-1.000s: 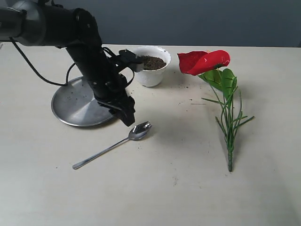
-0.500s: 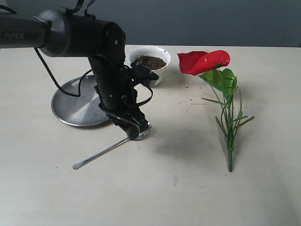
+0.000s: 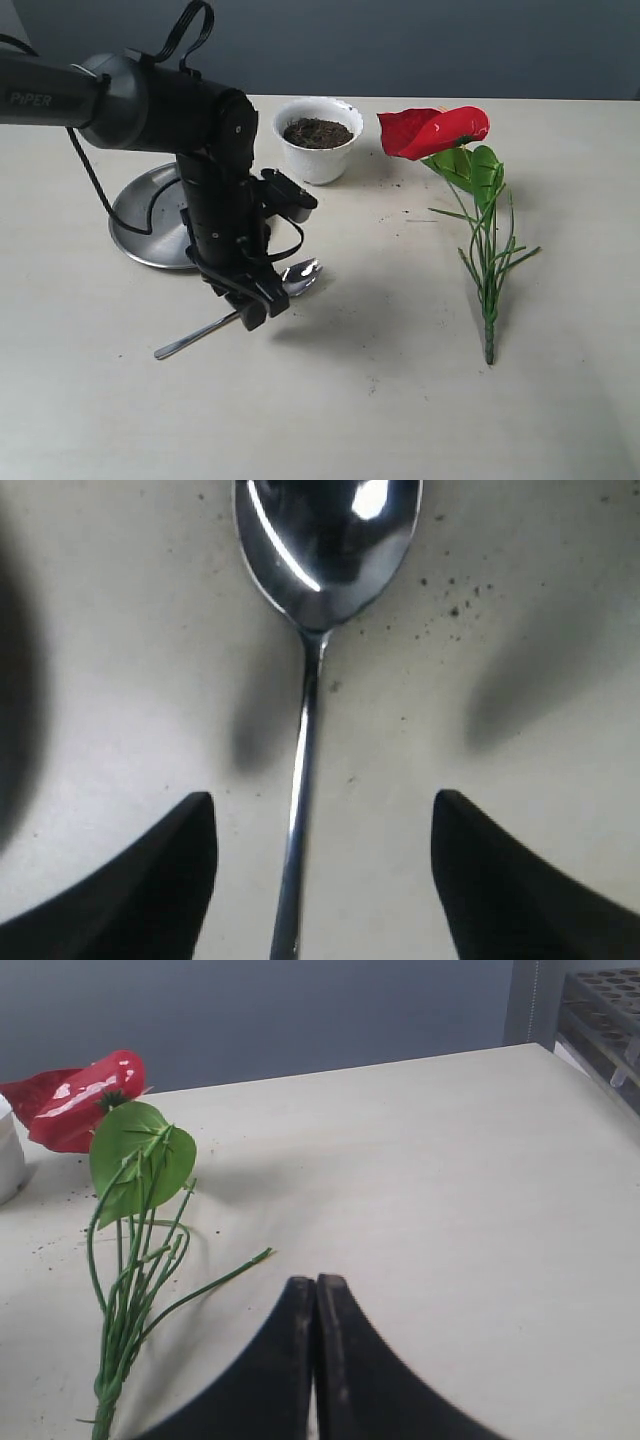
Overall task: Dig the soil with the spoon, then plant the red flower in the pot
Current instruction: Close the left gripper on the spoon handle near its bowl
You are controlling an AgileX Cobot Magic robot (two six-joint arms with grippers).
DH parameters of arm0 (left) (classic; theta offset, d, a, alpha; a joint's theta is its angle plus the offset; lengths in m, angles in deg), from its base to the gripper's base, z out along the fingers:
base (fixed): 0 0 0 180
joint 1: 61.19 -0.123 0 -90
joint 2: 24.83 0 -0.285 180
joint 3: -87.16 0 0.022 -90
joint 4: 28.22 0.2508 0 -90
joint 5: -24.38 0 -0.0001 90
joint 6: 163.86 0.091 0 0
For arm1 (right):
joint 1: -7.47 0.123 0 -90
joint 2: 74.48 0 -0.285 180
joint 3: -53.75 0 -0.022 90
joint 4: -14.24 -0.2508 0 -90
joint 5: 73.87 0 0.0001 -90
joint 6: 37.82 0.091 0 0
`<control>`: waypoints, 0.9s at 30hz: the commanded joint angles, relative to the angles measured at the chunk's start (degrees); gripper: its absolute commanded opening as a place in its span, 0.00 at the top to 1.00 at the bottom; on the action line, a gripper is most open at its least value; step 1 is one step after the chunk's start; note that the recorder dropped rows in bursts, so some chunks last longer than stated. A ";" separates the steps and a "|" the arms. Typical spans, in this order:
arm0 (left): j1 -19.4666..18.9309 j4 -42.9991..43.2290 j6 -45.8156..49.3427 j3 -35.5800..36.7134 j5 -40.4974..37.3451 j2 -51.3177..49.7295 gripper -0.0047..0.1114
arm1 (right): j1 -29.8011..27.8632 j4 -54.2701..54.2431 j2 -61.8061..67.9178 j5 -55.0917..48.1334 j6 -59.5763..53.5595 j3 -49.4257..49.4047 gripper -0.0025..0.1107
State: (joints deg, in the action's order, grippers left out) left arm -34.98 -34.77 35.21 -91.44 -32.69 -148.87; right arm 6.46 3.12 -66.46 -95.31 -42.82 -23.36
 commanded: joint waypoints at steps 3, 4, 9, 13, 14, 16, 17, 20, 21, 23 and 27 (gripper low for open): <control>0.20 -0.94 -0.36 0.31 2.93 -0.06 0.45 | 0.02 -0.07 -0.24 0.51 -0.06 -0.11 0.98; 0.20 -1.06 -0.08 0.31 3.47 -0.06 0.45 | 0.02 -0.07 -0.24 0.51 -0.06 -0.11 0.98; 0.20 -2.68 0.89 0.31 4.23 -0.06 0.45 | 0.02 -0.07 -0.24 0.51 -0.06 -0.11 0.98; 0.20 -3.07 1.85 0.31 4.48 -0.06 0.45 | 0.02 -0.07 -0.24 0.51 -0.06 -0.11 0.98; 0.20 -3.07 1.97 0.31 4.48 -0.06 0.45 | 0.02 -0.07 -0.24 0.51 -0.06 -0.11 0.98; 0.20 -3.07 2.08 0.31 4.48 -0.06 0.45 | 0.02 -0.07 -0.24 0.51 -0.06 -0.11 0.98; 0.20 -3.07 2.08 0.31 4.48 -0.06 0.45 | 0.02 -0.07 -0.24 0.51 -0.06 -0.11 0.98; 0.20 -3.07 2.06 0.70 5.27 -0.29 0.45 | 0.02 -0.07 -0.24 0.62 -0.06 -0.11 0.98; 0.20 -3.49 2.06 0.83 5.63 -0.73 0.45 | 0.02 -0.07 -0.24 0.62 -0.06 -0.11 0.98; 0.20 -3.91 2.64 0.93 6.43 -1.11 0.45 | 0.02 -0.07 -0.24 0.62 -0.06 -0.11 0.98; 0.20 -4.31 2.65 1.03 6.74 -2.64 0.45 | 0.02 -0.07 -0.24 0.62 -0.06 -0.11 0.98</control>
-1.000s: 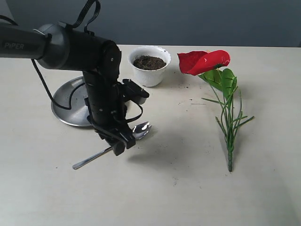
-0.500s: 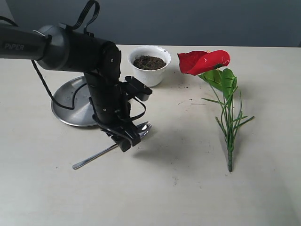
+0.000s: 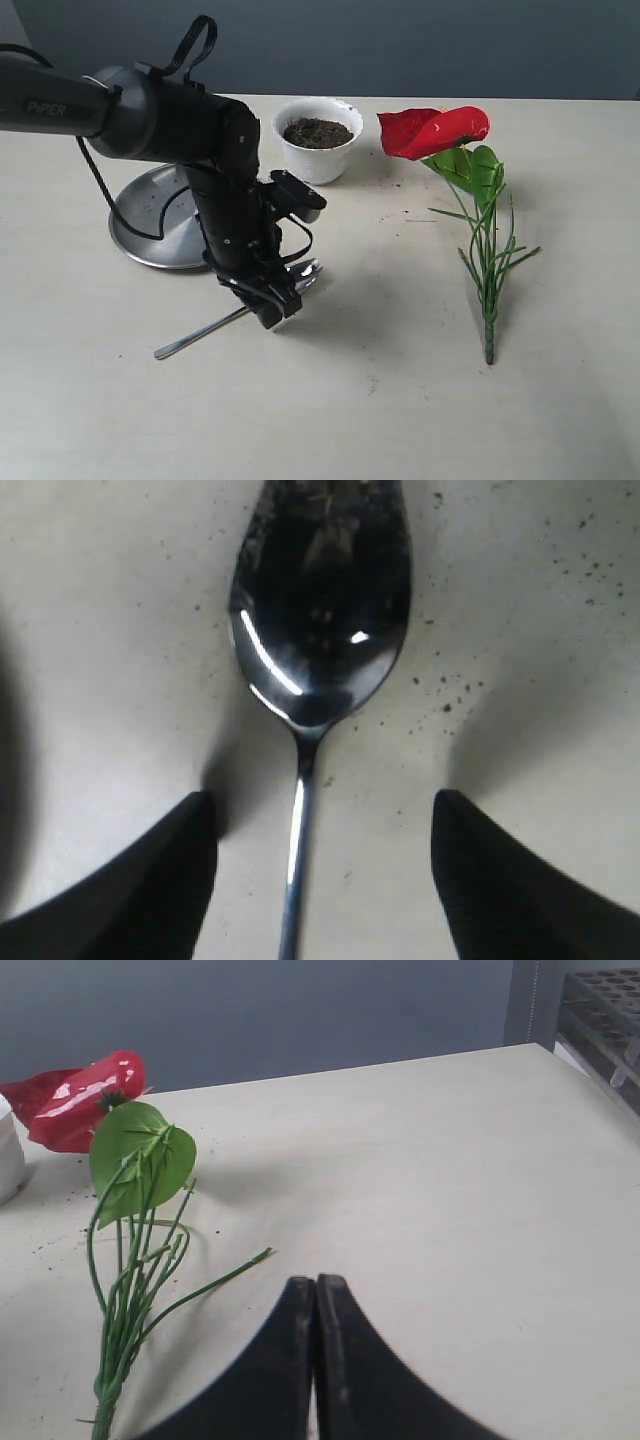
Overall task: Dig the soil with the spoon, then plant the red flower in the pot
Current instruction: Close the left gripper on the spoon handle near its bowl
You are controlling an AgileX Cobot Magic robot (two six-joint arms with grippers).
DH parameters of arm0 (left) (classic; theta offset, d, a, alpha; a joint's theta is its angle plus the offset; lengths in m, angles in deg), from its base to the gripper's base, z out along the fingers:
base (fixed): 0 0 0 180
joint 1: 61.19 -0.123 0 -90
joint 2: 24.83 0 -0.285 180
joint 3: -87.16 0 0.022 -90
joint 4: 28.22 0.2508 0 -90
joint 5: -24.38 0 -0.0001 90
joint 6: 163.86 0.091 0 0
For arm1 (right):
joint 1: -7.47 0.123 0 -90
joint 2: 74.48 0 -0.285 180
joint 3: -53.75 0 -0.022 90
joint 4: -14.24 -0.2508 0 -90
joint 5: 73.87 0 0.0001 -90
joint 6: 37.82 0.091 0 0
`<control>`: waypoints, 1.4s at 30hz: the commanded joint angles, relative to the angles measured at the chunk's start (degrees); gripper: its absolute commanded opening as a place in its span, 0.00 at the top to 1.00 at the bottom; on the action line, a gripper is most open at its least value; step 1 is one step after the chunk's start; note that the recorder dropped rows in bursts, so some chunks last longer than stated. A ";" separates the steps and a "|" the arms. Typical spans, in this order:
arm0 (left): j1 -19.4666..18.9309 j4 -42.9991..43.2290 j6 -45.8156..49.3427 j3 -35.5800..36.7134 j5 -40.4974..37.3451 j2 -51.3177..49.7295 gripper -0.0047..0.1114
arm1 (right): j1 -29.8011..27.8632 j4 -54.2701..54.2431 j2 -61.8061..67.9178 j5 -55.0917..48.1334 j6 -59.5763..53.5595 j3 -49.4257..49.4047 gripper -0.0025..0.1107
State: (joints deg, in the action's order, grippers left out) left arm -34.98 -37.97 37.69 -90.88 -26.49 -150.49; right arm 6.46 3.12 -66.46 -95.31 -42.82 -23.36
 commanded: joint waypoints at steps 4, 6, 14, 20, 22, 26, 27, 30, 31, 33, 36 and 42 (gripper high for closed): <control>0.20 -1.36 1.49 0.47 1.64 -1.01 0.45 | 0.02 -0.07 -0.24 0.62 -0.06 -0.11 0.98; 0.20 -1.36 1.49 0.47 1.88 -1.04 0.45 | 0.02 -0.07 -0.24 0.49 -0.06 -0.11 0.98; 0.20 -1.36 2.02 0.47 1.68 -1.15 0.50 | 0.02 -0.07 -0.24 0.49 -0.06 -0.11 0.98; 0.20 -1.36 2.84 0.61 1.48 -2.04 0.50 | 0.02 -0.07 -0.24 0.49 -0.06 -0.11 0.98; 0.20 -1.26 2.84 0.94 1.85 -2.04 0.50 | 0.02 -0.07 -0.24 0.49 -0.06 -0.11 0.98; 0.20 -0.96 2.84 1.09 1.96 -2.26 0.50 | 0.02 -0.07 -0.24 0.60 -0.06 -0.11 0.98; 0.20 -0.96 2.84 1.09 1.96 -2.26 0.50 | 0.02 -0.07 -0.24 0.60 -0.06 -0.11 0.98; 0.20 -0.96 2.84 1.09 1.64 -2.81 0.50 | 0.02 -0.07 -0.24 0.60 -0.06 -0.11 0.98; 0.20 -0.96 2.84 1.09 1.64 -2.96 0.51 | 0.02 -0.07 -0.24 0.60 -0.06 -0.11 0.98; 0.20 -0.96 2.84 1.09 1.64 -2.97 0.52 | 0.02 -0.07 -0.24 0.60 -0.06 -0.11 0.98; 0.20 -0.96 2.84 1.09 1.64 -2.97 0.55 | 0.02 -0.07 -0.24 0.60 -0.06 -0.11 0.98; 0.20 -1.62 2.84 1.09 1.64 -3.07 0.56 | 0.02 -0.07 -0.24 0.60 -0.06 -0.11 0.98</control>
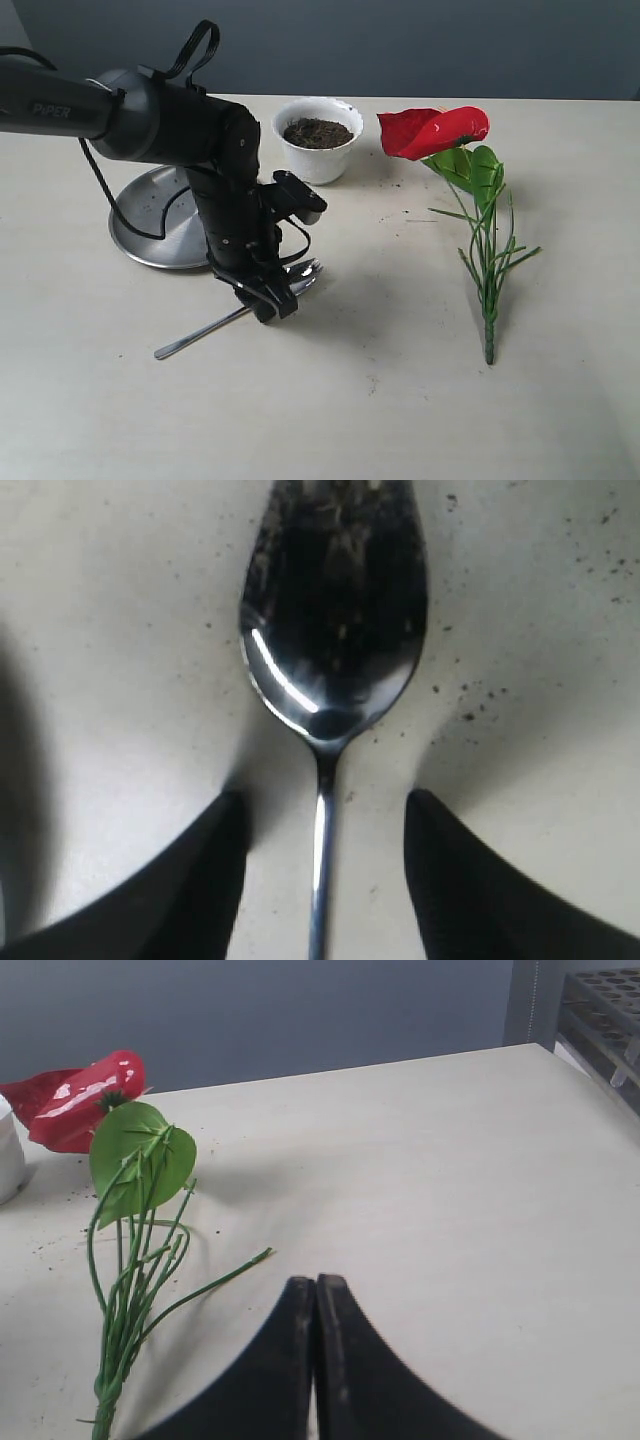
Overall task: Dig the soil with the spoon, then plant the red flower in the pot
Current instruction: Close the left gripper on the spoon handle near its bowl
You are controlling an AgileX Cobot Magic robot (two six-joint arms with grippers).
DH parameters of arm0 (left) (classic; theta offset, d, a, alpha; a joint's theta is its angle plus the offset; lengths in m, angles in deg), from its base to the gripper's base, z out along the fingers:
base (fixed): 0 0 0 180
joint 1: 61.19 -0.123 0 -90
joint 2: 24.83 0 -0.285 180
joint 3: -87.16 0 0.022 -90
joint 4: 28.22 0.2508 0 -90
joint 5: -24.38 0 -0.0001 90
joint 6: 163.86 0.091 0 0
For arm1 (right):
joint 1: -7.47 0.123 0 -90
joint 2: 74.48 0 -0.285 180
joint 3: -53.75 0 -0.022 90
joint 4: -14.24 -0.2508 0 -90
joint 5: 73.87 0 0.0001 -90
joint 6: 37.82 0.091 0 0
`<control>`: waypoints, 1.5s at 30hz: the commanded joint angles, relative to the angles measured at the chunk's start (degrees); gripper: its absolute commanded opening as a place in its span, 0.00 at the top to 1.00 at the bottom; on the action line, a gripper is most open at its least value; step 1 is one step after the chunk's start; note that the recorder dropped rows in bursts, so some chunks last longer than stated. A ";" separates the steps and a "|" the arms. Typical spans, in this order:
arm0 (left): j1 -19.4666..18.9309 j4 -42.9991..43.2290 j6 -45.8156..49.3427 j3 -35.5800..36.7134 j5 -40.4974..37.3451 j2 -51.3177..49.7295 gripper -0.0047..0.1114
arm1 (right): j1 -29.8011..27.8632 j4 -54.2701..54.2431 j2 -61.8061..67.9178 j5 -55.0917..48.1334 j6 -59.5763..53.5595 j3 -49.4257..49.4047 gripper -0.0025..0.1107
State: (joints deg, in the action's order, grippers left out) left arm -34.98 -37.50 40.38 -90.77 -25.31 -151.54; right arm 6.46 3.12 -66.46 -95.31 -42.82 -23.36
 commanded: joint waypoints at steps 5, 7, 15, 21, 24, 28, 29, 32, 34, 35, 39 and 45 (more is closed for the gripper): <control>0.30 -2.89 0.15 0.98 0.23 -2.79 0.56 | 0.02 -0.07 -0.24 0.60 -0.06 -0.11 0.98; 0.39 -3.16 0.15 0.98 -0.32 -3.77 0.56 | 0.02 -0.07 -0.24 0.60 -0.06 -0.11 0.98; 2.72 -0.01 -0.21 0.98 0.47 -4.41 0.56 | 0.02 -0.07 -0.24 0.60 -0.06 -0.11 0.98; 2.87 1.57 -2.74 0.98 1.15 -4.41 0.56 | 0.02 -0.07 -0.24 0.60 -0.06 -0.11 0.98; 3.01 2.66 -3.58 0.98 1.30 -4.41 0.56 | 0.02 -0.07 -0.24 0.60 -0.06 -0.11 0.98; 3.01 2.66 -3.71 0.98 1.30 -4.46 0.57 | 0.02 -0.07 -0.24 0.60 -0.06 -0.11 0.98; 3.01 2.66 -4.09 0.98 1.18 -4.71 0.58 | 0.02 -0.07 -0.24 0.60 -0.06 -0.11 0.98; 3.07 2.66 -4.34 0.98 0.73 -4.98 0.66 | 0.02 -0.07 -0.24 0.51 -0.06 -0.11 0.98; 3.07 2.66 -4.34 0.98 0.44 -5.06 0.71 | 0.02 0.03 -0.24 0.51 -0.06 -0.11 0.98; 3.07 2.66 -4.34 0.98 0.44 -5.06 0.72 | 0.02 0.03 -0.24 0.51 -0.06 -0.11 0.98; 3.07 2.56 -4.34 0.98 0.44 -5.06 0.73 | 0.02 0.03 -0.24 0.51 -0.06 -0.11 0.98; 3.07 2.56 -4.34 0.98 -0.17 -5.06 0.91 | 0.02 0.03 -0.24 0.51 -0.06 -0.11 0.98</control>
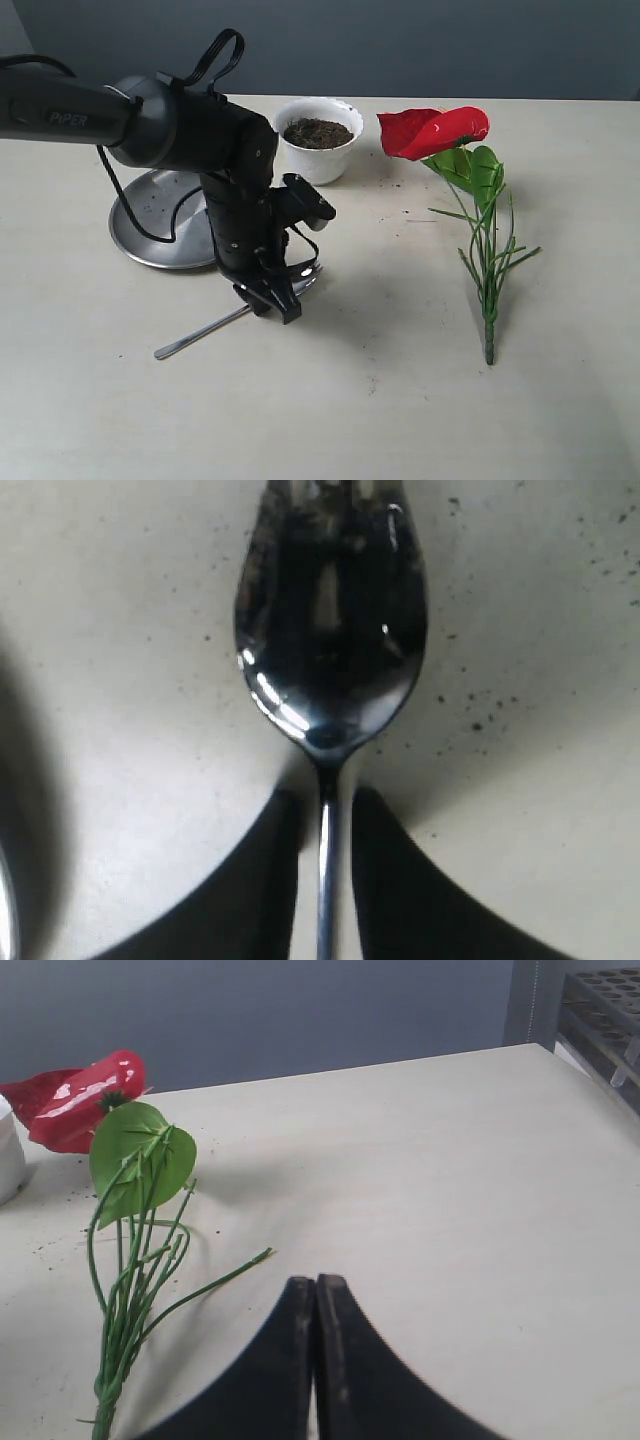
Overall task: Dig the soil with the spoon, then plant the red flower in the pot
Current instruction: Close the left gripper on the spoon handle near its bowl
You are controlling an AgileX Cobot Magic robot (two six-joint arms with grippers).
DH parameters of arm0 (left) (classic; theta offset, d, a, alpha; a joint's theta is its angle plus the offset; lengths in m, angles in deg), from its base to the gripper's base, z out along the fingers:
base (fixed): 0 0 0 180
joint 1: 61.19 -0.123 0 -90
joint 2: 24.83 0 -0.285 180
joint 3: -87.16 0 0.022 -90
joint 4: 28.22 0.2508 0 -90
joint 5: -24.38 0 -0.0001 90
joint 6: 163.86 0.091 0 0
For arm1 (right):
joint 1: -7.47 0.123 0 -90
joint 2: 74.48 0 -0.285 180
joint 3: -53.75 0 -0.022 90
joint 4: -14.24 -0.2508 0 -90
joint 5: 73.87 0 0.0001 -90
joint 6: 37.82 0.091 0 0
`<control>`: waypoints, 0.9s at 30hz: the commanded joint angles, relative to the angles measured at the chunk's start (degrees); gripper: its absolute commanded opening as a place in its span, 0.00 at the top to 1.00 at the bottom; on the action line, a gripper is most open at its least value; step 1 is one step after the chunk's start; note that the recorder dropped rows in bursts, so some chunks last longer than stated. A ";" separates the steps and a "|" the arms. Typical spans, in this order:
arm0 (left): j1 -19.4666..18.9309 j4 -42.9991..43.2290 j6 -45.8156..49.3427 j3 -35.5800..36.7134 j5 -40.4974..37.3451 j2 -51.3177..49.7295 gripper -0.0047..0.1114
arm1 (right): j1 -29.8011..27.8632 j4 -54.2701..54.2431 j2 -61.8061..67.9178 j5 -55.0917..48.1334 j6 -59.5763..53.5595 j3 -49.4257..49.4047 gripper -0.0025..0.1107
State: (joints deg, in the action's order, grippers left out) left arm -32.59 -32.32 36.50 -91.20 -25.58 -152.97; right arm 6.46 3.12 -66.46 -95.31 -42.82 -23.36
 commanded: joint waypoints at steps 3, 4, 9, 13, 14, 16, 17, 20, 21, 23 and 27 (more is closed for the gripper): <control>0.69 -2.62 -0.46 1.40 -0.31 -3.63 0.95 | 0.02 0.03 -0.24 0.51 -0.06 -0.11 0.98; 0.69 -2.62 -0.46 1.40 -0.44 -3.63 0.95 | 0.02 0.03 -0.24 0.51 -0.06 -0.11 0.98; 0.69 -2.62 -0.46 1.40 -0.81 -3.63 0.96 | 0.02 0.05 -0.24 0.62 -0.06 -0.11 0.98; 0.69 -2.62 -0.46 1.40 -1.84 -3.34 0.96 | 0.02 0.05 -0.24 0.62 -0.06 -0.11 0.98; 0.69 -2.62 -0.46 1.40 -1.87 -3.12 0.96 | 0.02 0.05 -0.24 0.62 -0.06 -0.11 0.98; 0.69 -2.51 -0.46 1.40 -2.23 -2.58 0.96 | 0.02 0.05 -0.24 0.62 -0.06 -0.11 0.98; 0.69 -2.51 -0.46 1.40 -2.34 -2.30 0.96 | 0.02 0.05 -0.24 0.62 -0.06 -0.11 0.98; 0.69 -2.51 -0.46 1.40 -2.92 -0.94 0.96 | 0.02 0.05 -0.24 0.62 -0.06 -0.11 0.98; 0.69 -2.51 -0.46 1.40 -3.04 -0.48 0.96 | 0.02 0.05 -0.24 0.62 -0.06 -0.11 0.98; 0.69 -2.51 -0.46 1.40 -3.13 0.41 0.96 | 0.02 0.05 -0.24 0.62 -0.06 -0.11 0.98; 0.69 -2.51 -0.46 1.40 -3.42 2.41 0.96 | 0.02 0.16 -0.24 0.54 -0.06 -0.11 0.98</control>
State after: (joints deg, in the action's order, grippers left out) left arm -32.49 -33.38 36.50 -90.72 -27.20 -151.40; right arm 6.46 3.12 -66.46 -95.31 -42.82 -23.36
